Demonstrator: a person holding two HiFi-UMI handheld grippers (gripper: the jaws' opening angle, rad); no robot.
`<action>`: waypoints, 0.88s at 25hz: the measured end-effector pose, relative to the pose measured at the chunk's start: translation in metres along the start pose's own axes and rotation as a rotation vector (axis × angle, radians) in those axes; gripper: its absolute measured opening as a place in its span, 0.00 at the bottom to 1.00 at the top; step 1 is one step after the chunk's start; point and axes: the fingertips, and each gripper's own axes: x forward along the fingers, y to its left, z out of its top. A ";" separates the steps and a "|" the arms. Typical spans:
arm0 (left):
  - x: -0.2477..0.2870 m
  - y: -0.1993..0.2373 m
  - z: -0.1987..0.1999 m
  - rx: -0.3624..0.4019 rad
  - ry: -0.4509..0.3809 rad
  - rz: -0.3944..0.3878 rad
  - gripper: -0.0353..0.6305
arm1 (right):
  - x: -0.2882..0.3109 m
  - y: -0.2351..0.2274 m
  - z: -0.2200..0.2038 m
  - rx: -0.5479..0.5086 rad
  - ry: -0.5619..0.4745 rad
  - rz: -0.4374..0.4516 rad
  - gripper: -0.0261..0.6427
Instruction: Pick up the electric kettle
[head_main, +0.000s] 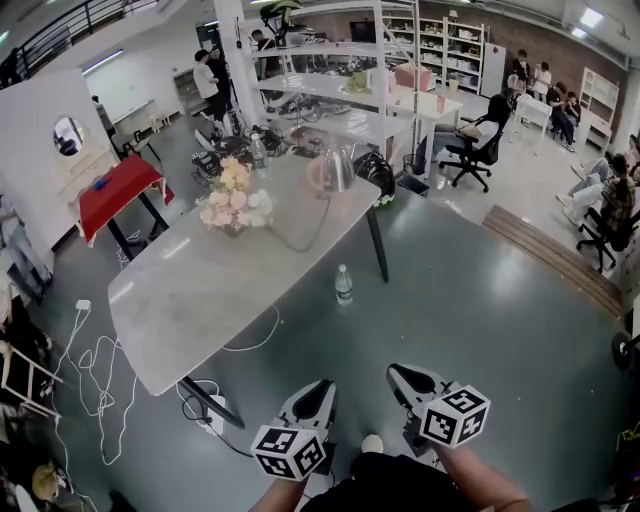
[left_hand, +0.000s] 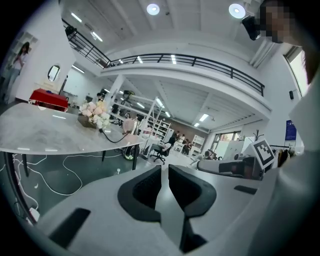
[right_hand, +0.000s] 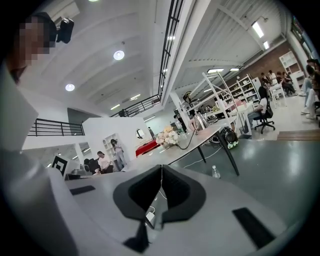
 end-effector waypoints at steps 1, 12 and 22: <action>0.005 0.003 0.005 0.002 -0.004 0.001 0.12 | 0.006 -0.004 0.004 0.002 -0.001 0.004 0.05; 0.079 0.029 0.028 0.020 -0.007 0.008 0.12 | 0.059 -0.048 0.028 -0.002 -0.004 0.047 0.05; 0.128 0.028 0.039 0.021 0.032 -0.033 0.12 | 0.064 -0.084 0.047 0.011 -0.014 -0.008 0.05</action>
